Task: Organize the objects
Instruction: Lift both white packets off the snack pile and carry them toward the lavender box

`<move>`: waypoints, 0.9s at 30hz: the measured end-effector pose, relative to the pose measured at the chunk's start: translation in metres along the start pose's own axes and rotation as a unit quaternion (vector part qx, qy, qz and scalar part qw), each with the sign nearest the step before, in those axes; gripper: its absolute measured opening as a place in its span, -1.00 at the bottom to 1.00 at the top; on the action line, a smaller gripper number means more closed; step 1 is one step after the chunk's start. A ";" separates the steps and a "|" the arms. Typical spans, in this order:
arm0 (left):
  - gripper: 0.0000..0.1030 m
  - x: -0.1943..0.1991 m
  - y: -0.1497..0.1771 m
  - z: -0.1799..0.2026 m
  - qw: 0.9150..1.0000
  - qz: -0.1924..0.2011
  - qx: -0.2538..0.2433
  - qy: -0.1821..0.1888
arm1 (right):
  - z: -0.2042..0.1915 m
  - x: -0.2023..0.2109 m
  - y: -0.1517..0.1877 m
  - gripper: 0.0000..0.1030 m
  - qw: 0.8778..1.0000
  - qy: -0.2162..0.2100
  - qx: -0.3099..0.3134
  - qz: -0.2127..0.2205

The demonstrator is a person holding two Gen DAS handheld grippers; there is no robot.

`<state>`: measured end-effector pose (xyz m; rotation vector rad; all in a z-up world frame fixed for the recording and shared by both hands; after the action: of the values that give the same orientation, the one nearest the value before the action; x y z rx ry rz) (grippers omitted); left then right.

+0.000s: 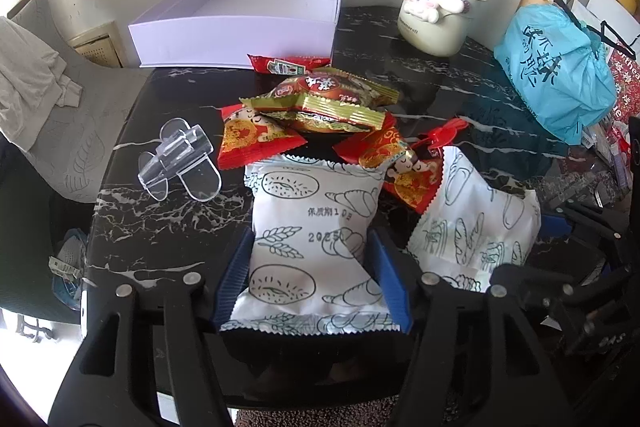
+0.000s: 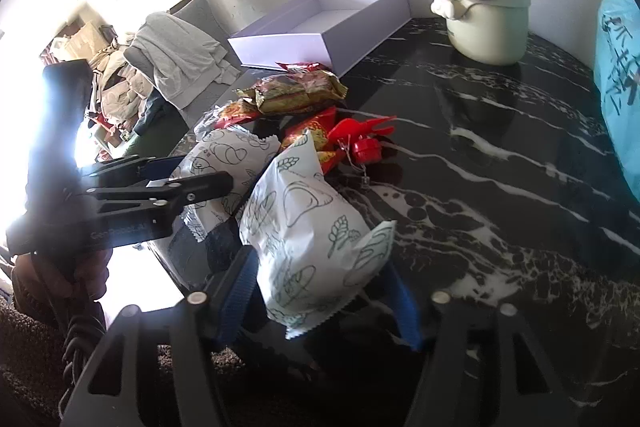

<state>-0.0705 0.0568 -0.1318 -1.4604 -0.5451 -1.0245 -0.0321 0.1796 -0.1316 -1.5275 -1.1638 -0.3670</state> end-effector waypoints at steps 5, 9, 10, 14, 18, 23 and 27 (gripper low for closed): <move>0.23 -0.013 0.003 -0.002 1.000 -0.021 0.006 0.006 | -0.007 0.005 -0.009 0.59 0.998 0.020 0.051 0.021; 0.30 -0.019 0.004 -0.002 1.000 -0.025 0.000 0.003 | -0.015 0.002 -0.011 0.68 0.994 0.032 0.098 0.027; 0.32 -0.020 0.004 -0.002 1.000 -0.024 -0.004 0.001 | -0.016 0.002 -0.012 0.69 0.993 0.035 0.110 0.031; 0.34 -0.021 0.004 -0.002 1.000 -0.021 -0.013 -0.005 | -0.019 0.006 -0.019 0.74 0.984 0.063 0.159 0.059; 0.36 -0.022 0.004 0.001 1.000 -0.021 -0.020 -0.010 | -0.025 0.005 -0.022 0.75 0.976 0.065 0.196 0.064; 0.36 -0.024 0.004 0.002 0.999 -0.021 -0.026 -0.013 | -0.030 -0.005 -0.018 0.75 0.969 0.050 0.238 0.044; 0.37 -0.024 0.004 0.003 0.999 -0.019 -0.025 -0.013 | -0.031 -0.018 -0.012 0.75 0.960 0.051 0.276 0.021</move>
<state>-0.0786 0.0647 -0.1537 -1.5146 -0.5717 -1.0563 -0.0398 0.1426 -0.1284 -1.0299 -1.0388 -0.0760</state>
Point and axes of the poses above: each gripper's, at about its wrist camera, not at the fingertips, and x roughly against the way its jaws point, z to its right, y to its underside, the point moved 10 cm from there along -x, roughly the way its jaws point, and after that the axes turned 2 degrees about z, right-handed, at the moved point
